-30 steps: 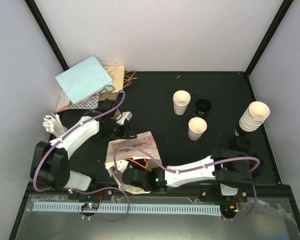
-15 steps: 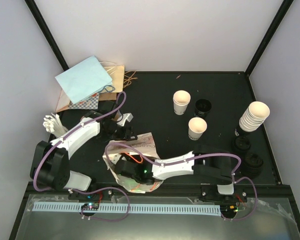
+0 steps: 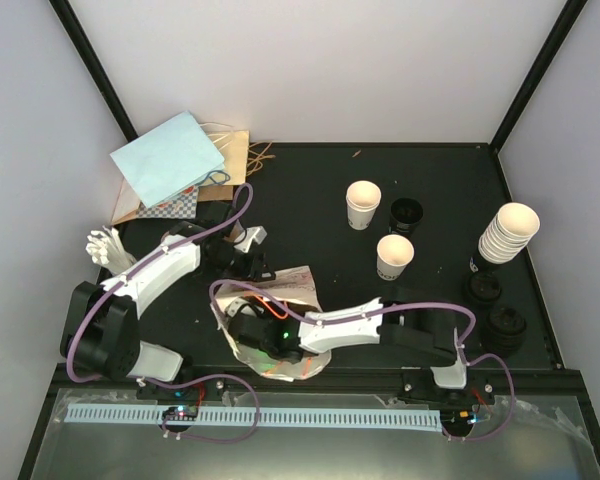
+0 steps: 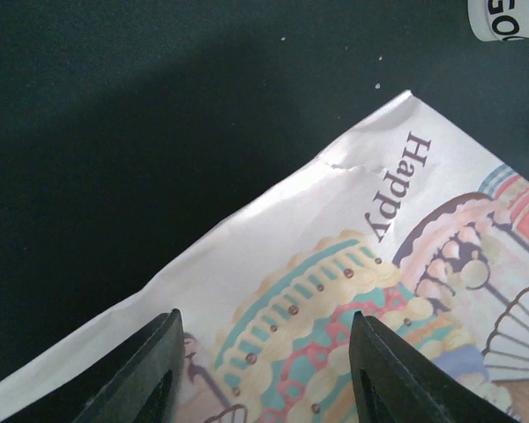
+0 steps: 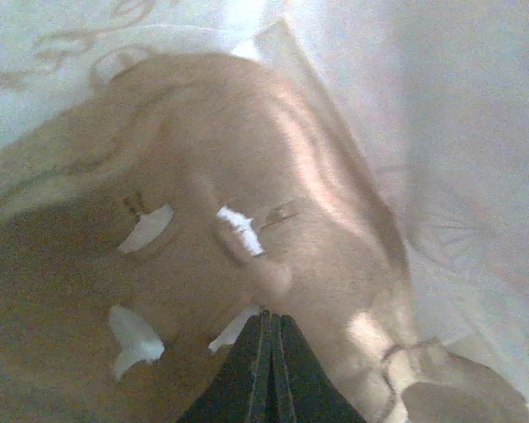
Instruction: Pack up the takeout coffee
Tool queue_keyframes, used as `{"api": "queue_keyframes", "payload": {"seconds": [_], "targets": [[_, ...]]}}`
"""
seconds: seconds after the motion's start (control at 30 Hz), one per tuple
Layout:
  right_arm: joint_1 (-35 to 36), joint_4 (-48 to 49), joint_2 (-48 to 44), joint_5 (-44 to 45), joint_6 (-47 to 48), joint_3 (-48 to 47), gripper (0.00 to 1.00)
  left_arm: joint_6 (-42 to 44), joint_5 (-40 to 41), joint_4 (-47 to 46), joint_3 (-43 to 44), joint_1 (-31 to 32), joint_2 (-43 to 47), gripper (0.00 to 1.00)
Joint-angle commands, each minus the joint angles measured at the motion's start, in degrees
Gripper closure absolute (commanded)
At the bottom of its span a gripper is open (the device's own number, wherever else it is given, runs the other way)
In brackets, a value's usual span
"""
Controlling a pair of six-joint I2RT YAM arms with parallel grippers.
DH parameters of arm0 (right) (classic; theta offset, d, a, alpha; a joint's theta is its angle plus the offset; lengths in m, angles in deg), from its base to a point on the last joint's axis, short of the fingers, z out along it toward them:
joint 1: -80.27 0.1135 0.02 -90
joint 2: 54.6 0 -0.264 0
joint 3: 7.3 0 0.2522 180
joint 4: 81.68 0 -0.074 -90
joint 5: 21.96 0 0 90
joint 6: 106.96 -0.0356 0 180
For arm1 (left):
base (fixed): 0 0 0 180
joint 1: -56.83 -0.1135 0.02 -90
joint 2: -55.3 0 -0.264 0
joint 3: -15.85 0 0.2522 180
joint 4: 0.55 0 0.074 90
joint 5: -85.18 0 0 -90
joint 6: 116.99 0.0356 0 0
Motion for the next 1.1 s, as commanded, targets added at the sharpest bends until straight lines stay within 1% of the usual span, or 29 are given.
{"api": "queue_keyframes", "payload": {"seconds": [0.0,0.07,0.2,0.33,0.47,0.53,0.63,0.73,0.83,0.9,1.0,1.07], "targets": [[-0.94,-2.57,-7.3,-0.17,-0.69,1.83,0.97,-1.09,0.35,1.14,1.46,0.45,-0.02,0.45],[-0.9,-2.86,-10.84,-3.62,0.89,2.5,0.94,-1.34,0.24,1.25,2.78,0.39,-0.06,0.42],[-1.04,-8.95,-14.5,-8.33,2.9,0.32,0.9,-1.52,-0.78,1.42,5.78,0.38,-1.41,0.4],[-2.1,-16.39,-15.1,-11.08,2.13,-2.96,0.9,-1.58,-1.21,1.69,8.66,0.32,-3.35,0.37],[-4.83,-23.08,-16.74,-16.52,0.31,-5.37,0.9,-1.18,-0.85,2.86,12.28,-0.48,-4.65,0.32],[-6.06,-25.5,-17.89,-17.68,0.18,-6.23,0.9,-0.69,-0.49,4.0,14.83,-1.44,-4.82,0.29],[-8.29,-28.11,-19.63,-18.94,0.63,-7.7,0.9,-0.01,-0.02,5.9,18.77,-4.01,-4.55,0.18],[-10.87,-30.08,-20.3,-20.68,1.67,-10.26,0.9,0.4,0.6,7.64,22.91,-7.23,-3.28,0.1],[-12.83,-32.07,-19.97,-21.29,3.02,-13.63,0.9,0.53,0.88,8.76,26.82,-10.0,-0.57,0.07],[-13.64,-33.2,-19.69,-21.28,3.75,-16.11,0.9,0.77,1.19,9.3,28.52,-10.69,1.42,0.06],[-14.04,-34.16,-19.69,-21.37,4.54,-19.12,0.9,0.99,0.81,8.92,28.36,-10.86,5.15,0.07],[-14.13,-34.62,-19.85,-21.17,4.86,-20.76,0.9,1.67,-0.57,7.69,25.9,-10.82,8.69,0.07]]}}
